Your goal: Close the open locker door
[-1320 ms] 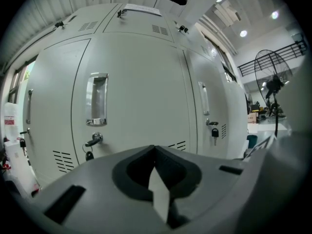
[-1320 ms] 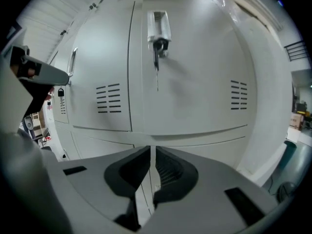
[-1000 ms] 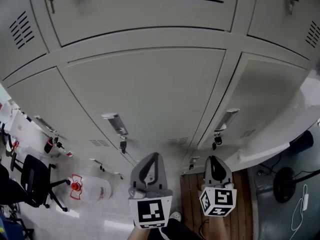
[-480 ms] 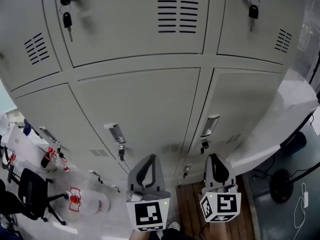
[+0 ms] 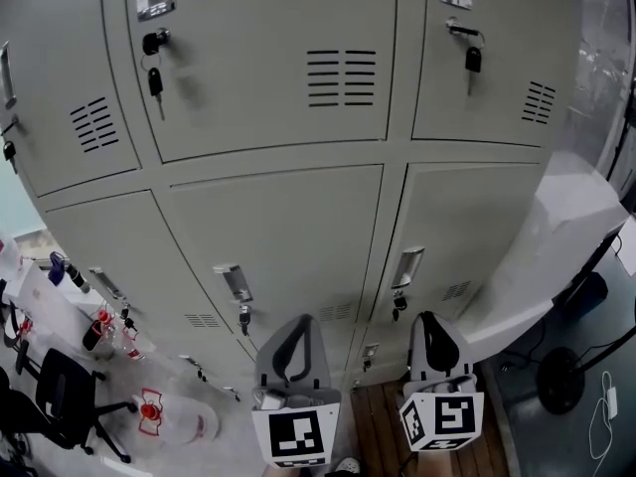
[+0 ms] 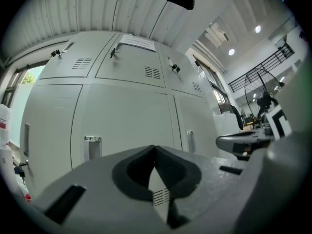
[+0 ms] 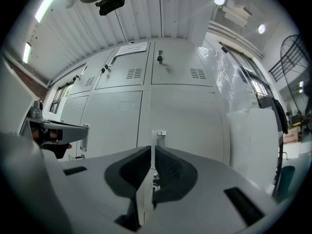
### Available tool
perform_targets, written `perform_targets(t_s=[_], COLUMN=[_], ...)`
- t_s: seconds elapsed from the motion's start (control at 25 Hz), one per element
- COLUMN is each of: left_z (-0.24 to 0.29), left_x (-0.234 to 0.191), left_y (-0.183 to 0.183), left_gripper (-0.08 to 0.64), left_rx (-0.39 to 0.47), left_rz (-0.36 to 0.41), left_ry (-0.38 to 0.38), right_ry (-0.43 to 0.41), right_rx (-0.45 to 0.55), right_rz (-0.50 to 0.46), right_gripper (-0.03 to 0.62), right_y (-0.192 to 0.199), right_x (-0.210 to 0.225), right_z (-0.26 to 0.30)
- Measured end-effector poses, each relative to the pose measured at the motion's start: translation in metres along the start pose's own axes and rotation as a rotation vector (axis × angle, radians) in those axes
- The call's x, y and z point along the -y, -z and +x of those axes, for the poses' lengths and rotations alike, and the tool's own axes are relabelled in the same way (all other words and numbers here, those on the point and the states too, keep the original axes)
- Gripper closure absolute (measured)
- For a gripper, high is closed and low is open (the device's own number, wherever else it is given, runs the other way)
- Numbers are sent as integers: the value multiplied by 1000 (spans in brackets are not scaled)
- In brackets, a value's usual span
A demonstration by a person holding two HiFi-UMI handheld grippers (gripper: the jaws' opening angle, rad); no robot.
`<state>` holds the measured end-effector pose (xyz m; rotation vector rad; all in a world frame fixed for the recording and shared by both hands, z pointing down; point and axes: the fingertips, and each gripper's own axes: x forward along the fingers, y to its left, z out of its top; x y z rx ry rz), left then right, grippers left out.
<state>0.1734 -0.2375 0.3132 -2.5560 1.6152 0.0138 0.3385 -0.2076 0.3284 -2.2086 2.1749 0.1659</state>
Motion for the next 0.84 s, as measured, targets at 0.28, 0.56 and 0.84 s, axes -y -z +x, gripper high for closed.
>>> perform_targets(t_s=[0.28, 0.56, 0.84], left_z=[-3, -3, -2], left_x=[1, 2, 3], left_y=[-2, 0, -1], left_gripper=[558, 558, 558], left_rx=[2, -2, 1], left_rz=[1, 0, 1], left_ry=[0, 6, 9], right_ry=[-7, -2, -4], right_rx=[1, -4, -13], right_rz=[0, -2, 1], right_gripper=[554, 554, 554], right_y=[-3, -2, 1], right_x=[-1, -1, -2], right_z=[-2, -4, -3])
